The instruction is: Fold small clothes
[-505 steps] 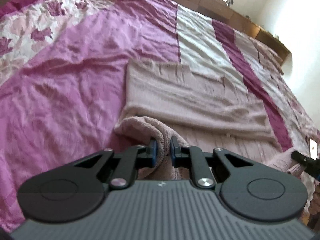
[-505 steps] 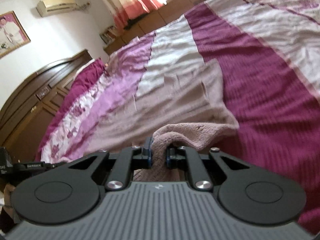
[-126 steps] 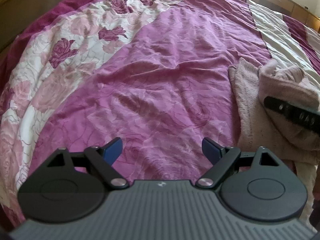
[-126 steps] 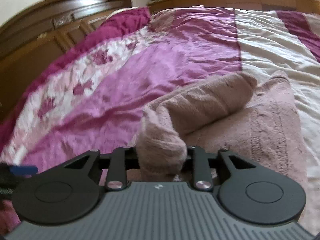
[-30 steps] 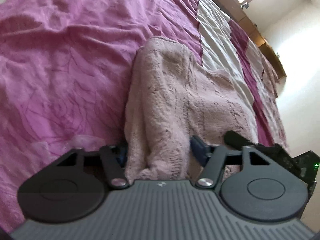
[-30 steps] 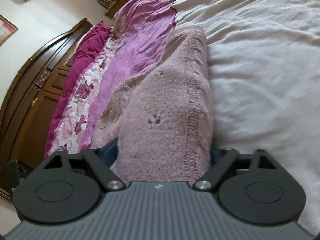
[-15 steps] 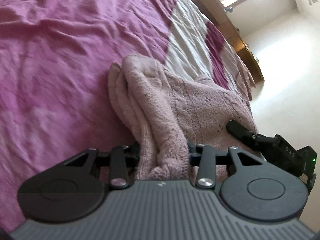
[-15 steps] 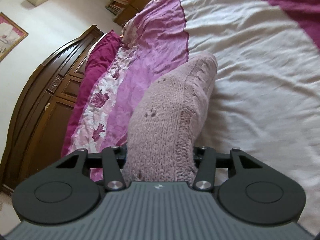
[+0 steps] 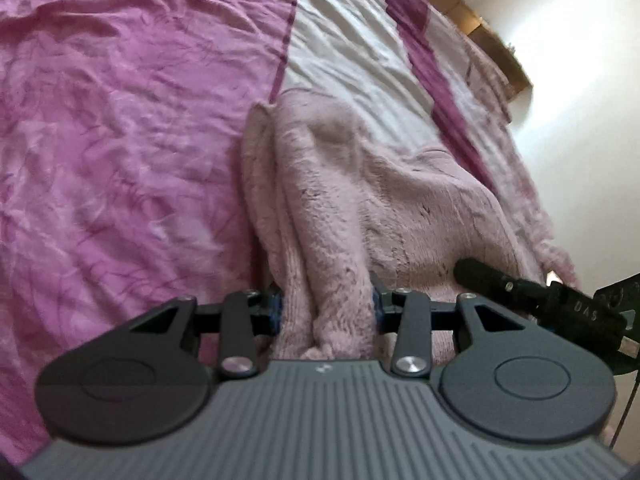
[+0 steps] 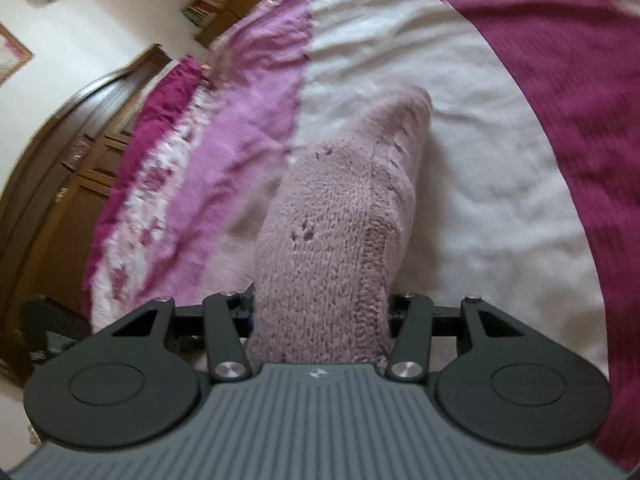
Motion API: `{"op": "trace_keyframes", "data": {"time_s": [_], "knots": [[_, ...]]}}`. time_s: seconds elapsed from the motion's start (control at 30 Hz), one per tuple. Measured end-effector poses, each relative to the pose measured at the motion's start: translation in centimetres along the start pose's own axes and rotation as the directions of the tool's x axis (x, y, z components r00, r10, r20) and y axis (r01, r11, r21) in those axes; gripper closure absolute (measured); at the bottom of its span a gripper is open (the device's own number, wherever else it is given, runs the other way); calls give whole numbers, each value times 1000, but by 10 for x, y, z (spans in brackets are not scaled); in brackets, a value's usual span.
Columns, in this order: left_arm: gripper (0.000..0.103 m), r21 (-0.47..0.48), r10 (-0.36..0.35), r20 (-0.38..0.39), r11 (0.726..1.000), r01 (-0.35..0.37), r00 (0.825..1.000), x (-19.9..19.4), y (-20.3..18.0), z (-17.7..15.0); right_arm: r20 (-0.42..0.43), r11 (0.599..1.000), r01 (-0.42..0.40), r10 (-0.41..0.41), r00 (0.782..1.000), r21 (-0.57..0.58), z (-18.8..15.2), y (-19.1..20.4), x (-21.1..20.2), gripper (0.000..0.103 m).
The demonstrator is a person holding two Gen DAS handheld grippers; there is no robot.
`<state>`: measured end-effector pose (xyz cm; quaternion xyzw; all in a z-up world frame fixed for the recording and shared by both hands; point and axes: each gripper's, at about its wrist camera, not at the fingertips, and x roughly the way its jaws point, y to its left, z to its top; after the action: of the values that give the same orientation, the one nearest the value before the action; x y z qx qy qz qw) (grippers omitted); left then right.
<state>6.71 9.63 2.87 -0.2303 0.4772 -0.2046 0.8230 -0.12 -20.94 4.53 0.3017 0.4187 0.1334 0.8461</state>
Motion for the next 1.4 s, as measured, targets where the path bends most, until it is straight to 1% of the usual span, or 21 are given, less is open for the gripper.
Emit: {"op": "trace_keyframes", "data": {"time_s": [0.1,0.2,0.27,0.37,0.47,0.5,0.6,0.63,0.73,0.8,0.87,0.9,0.93,1.07,1.13,1.17,1.23,1.27,1.3,1.33,1.4], "knots": [[57,-9,-1,-6,1000,1,1000,1,6,-1,-3,1000,7,-7,1000,17,-14,-14,5,44],[55,-2,19,-8,1000,-20,1000,-1,2,-1,-1,999,-3,3,1000,36,-19,-21,2,42],[52,23,48,-5,999,-48,999,-4,-4,-4,3,999,-3,3,1000,34,-21,-21,-1,39],[49,87,96,12,992,-96,995,-13,-16,-10,9,1000,1,-2,1000,14,-18,-15,-5,37],[47,130,135,28,982,-138,990,-23,-25,-16,24,1000,20,-20,1000,-23,-19,-9,-15,36],[45,140,150,32,978,-153,988,-25,-27,-17,35,999,28,-26,999,-33,-18,-7,-18,36],[43,175,201,63,962,-209,978,-33,-31,-24,87,998,47,-42,995,-50,-25,-4,-37,36],[43,184,220,75,956,-230,973,-35,-32,-26,111,997,60,-53,992,-53,-28,-4,-44,39],[40,193,255,98,943,-269,962,-37,-32,-31,153,987,113,-95,984,-115,-35,2,-57,51],[38,192,274,92,938,-287,957,-33,-29,-32,143,973,156,-132,981,-169,-39,7,-54,52],[33,191,303,93,929,-316,948,-27,-26,-33,130,962,186,-162,978,-199,-41,5,-44,52],[30,196,314,102,924,-329,944,-25,-26,-34,128,961,190,-167,978,-199,-43,2,-39,52],[29,200,323,109,919,-339,940,-25,-26,-36,126,965,184,-162,979,-186,-43,-1,-36,51],[29,235,348,136,898,-372,927,-31,-35,-41,131,969,177,-155,979,-174,-42,0,-39,50],[31,246,358,137,891,-382,923,-35,-41,-45,134,973,169,-148,980,-160,-44,2,-45,42],[31,246,360,134,890,-383,923,-37,-43,-47,130,974,170,-151,980,-151,-45,3,-48,37],[31,249,361,127,890,-383,924,-40,-47,-52,121,973,178,-161,979,-146,-49,5,-52,30],[29,253,359,123,890,-379,925,-41,-48,-56,117,971,184,-167,979,-151,-53,7,-55,27],[26,259,357,116,890,-375,927,-41,-50,-60,112,969,189,-173,979,-160,-57,9,-56,26],[26,265,358,107,889,-373,928,-40,-50,-64,105,965,199,-183,978,-171,-61,11,-58,25],[26,274,375,90,881,-385,923,-37,-51,-72,91,959,215,-201,975,-183,-69,13,-59,22]]}}
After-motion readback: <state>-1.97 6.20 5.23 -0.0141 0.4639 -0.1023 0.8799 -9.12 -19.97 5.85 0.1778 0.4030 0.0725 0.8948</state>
